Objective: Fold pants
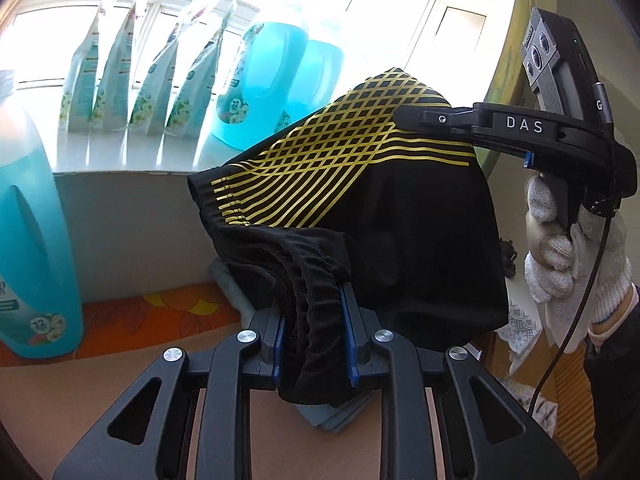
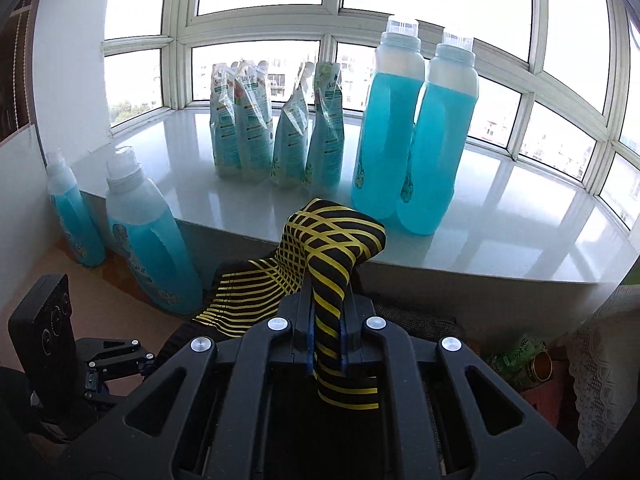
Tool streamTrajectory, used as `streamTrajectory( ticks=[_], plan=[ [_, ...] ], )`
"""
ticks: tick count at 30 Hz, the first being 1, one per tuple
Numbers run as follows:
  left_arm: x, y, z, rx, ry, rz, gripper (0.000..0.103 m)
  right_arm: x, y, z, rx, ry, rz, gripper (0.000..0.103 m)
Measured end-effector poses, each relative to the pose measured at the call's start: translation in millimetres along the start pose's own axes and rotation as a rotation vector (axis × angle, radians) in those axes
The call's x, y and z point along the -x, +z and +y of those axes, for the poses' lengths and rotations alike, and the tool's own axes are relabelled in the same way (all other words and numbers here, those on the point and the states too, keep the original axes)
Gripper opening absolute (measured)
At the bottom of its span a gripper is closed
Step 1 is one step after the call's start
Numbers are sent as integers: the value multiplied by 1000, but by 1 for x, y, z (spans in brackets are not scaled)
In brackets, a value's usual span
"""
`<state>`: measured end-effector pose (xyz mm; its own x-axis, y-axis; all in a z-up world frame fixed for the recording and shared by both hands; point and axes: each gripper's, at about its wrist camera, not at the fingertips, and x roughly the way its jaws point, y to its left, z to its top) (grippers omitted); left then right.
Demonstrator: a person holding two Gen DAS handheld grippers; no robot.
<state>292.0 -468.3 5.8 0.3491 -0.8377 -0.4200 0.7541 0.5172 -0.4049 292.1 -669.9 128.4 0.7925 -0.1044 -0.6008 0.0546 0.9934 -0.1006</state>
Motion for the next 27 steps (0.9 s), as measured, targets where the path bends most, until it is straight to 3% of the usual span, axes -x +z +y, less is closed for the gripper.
streamTrajectory(
  ticks=[6, 10, 12, 13, 14, 18, 20, 21, 27],
  plan=[
    [-60, -12, -12, -6, -5, 98, 21, -62, -27, -67, -63, -100, 85, 9],
    [-80, -27, -11, -1, 11, 129, 21, -93, -50, -110, -140, -160, 121, 9],
    [-87, -29, -5, 26, 28, 145, 21, -108, -62, -127, -170, -249, 155, 27],
    [-92, -28, 1, 46, 35, 158, 24, -109, -67, -133, -191, -301, 161, 42],
    [-95, -28, 5, 67, 40, 177, 24, -104, -73, -140, -224, -320, 156, 45],
    [-90, -30, 14, 83, 43, 201, 29, -61, -95, -161, -389, -276, 36, 45],
    [-85, -31, 16, 79, 50, 218, 40, -36, -113, -162, -469, -183, 6, 47],
    [-81, -32, 17, 81, 52, 217, 41, -26, -124, -159, -494, -153, 5, 47],
    [-50, -32, 25, 63, 65, 212, 41, 13, -196, -116, -439, -84, 25, 47]
  ],
)
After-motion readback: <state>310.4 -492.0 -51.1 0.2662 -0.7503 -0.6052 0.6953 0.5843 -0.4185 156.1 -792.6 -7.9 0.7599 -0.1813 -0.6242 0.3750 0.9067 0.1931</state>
